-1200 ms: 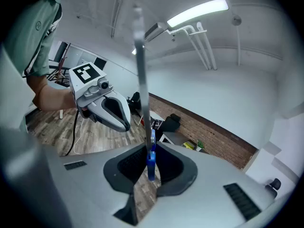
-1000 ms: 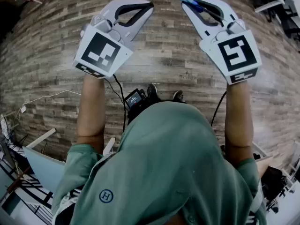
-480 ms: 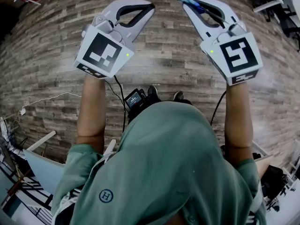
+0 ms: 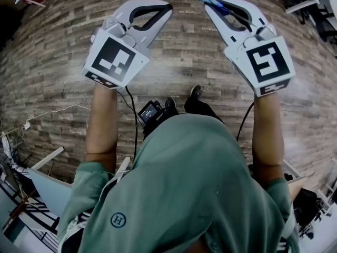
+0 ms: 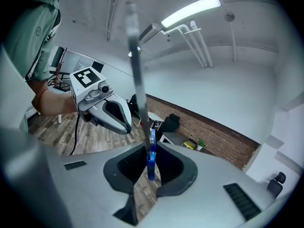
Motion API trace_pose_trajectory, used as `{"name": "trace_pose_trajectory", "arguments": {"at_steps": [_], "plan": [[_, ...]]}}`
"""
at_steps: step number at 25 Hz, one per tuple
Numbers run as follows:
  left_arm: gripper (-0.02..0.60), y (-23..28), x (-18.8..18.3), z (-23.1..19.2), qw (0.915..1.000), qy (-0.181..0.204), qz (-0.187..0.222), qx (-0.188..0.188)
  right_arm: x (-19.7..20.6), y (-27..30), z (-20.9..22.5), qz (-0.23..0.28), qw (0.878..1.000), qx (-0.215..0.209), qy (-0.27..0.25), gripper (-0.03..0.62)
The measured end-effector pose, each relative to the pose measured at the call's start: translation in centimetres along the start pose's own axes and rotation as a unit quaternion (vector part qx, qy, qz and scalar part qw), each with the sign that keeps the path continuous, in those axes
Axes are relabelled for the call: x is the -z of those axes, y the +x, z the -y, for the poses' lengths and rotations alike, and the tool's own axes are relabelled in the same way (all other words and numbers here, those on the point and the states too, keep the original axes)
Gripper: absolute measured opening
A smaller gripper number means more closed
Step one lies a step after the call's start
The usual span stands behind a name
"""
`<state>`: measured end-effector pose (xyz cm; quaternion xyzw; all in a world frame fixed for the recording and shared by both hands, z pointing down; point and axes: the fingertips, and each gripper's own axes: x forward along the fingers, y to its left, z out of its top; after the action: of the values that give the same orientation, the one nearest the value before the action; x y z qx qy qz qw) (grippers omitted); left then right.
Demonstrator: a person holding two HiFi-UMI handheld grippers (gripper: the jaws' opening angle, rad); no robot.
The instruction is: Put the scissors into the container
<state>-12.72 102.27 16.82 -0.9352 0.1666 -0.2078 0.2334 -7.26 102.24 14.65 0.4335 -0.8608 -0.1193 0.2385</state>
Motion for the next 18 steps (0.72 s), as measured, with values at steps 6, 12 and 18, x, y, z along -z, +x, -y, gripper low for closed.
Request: {"name": "trace_pose_trajectory", "arguments": {"at_steps": [6, 12, 18], "plan": [[0.002, 4.5, -0.7, -1.2, 0.9997, 0.0, -0.024, -0.006, 2.1, 0.3, 4.2, 0.02, 1.0, -0.017, 0.003, 0.044], [0.002, 9.6, -2.0, -2.5, 0.9987, 0.003, -0.047, -0.02, 4.6, 0.0, 8.9, 0.039, 0.999, -0.033, 0.0, 0.044], [0.002, 12.8, -3.3, -3.9, 0.9979, 0.012, -0.058, -0.027, 5.9, 0.0, 12.7, 0.052, 0.998, -0.036, 0.005, 0.044]]}}
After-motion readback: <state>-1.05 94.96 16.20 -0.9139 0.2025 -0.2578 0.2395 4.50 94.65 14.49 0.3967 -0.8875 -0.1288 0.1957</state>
